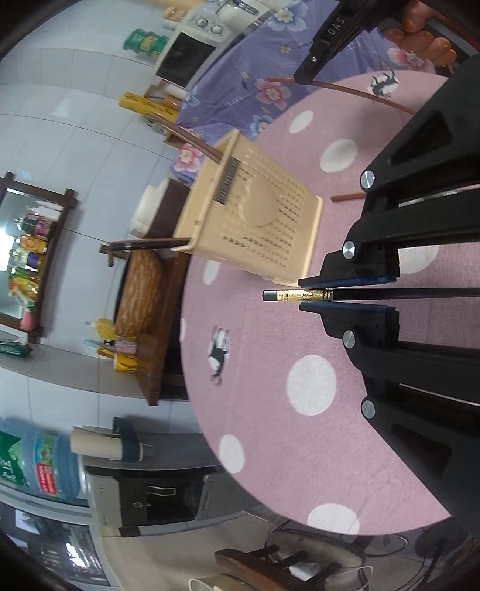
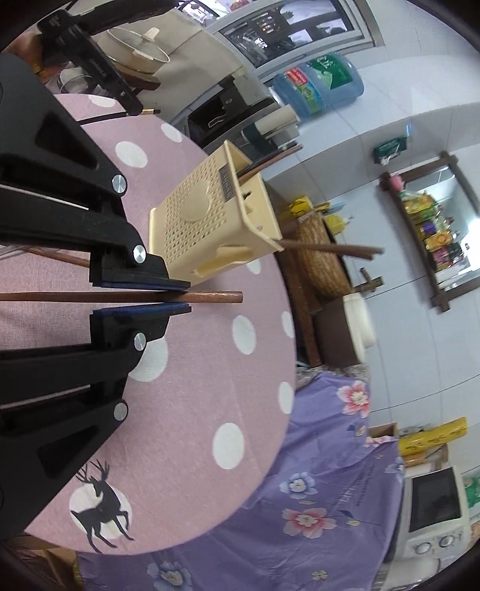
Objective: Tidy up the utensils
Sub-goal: 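Lift both held chopsticks upright and carry them over the utensil holder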
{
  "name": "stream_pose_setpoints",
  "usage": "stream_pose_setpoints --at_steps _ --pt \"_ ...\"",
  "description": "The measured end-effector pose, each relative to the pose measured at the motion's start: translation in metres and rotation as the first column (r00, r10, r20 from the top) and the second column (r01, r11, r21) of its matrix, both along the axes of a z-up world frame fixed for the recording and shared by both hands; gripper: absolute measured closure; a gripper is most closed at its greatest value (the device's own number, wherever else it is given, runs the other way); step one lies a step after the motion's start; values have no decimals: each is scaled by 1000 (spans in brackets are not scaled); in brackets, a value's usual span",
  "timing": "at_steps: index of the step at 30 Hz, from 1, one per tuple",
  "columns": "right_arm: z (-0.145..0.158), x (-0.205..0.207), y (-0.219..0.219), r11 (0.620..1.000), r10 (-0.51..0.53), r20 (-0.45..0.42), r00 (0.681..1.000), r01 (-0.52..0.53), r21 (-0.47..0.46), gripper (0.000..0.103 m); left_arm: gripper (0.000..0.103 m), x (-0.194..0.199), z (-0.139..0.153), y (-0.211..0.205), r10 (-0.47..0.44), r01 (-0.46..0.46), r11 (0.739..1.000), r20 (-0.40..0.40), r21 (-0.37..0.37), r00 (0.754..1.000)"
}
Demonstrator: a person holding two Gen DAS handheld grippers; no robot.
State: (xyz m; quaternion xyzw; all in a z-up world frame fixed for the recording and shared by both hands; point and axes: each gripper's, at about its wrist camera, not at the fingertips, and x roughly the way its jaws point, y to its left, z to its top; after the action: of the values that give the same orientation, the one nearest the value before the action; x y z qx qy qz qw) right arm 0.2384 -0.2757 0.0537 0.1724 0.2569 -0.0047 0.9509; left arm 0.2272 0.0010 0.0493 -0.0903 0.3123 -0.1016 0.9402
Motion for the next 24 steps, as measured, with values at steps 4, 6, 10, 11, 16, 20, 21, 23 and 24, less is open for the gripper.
stream_pose_setpoints --at_steps 4,6,10,11,16,20,21,23,24 --pt "12 -11 7 999 27 40 999 -27 -18 95 95 -6 12 1 6 -6 1000 37 -5 999" --pt "17 -14 8 999 36 49 998 -35 -16 95 95 -8 16 2 5 -5 1000 48 -11 999" --pt "26 -17 6 999 52 65 997 -51 -9 95 95 -14 27 7 9 -8 1000 77 -25 997" --pt "29 -17 5 998 55 70 996 -55 -6 95 95 -15 30 9 9 -6 1000 84 -30 996" --pt "44 -19 7 997 69 106 992 -67 -27 95 95 -16 45 9 9 -4 999 125 -34 992" --pt "52 -18 11 996 78 123 989 -72 -55 95 95 -15 53 6 5 -1 1000 152 -23 988" --pt "54 -17 12 995 81 126 989 -74 -62 95 95 -14 54 4 3 0 1000 157 -18 988" --pt "57 -16 15 994 87 132 987 -77 -79 95 95 -12 56 1 -2 4 1000 164 -8 986" --pt "58 -15 16 993 90 134 987 -78 -88 95 95 -11 57 0 -5 6 1000 167 -5 986"
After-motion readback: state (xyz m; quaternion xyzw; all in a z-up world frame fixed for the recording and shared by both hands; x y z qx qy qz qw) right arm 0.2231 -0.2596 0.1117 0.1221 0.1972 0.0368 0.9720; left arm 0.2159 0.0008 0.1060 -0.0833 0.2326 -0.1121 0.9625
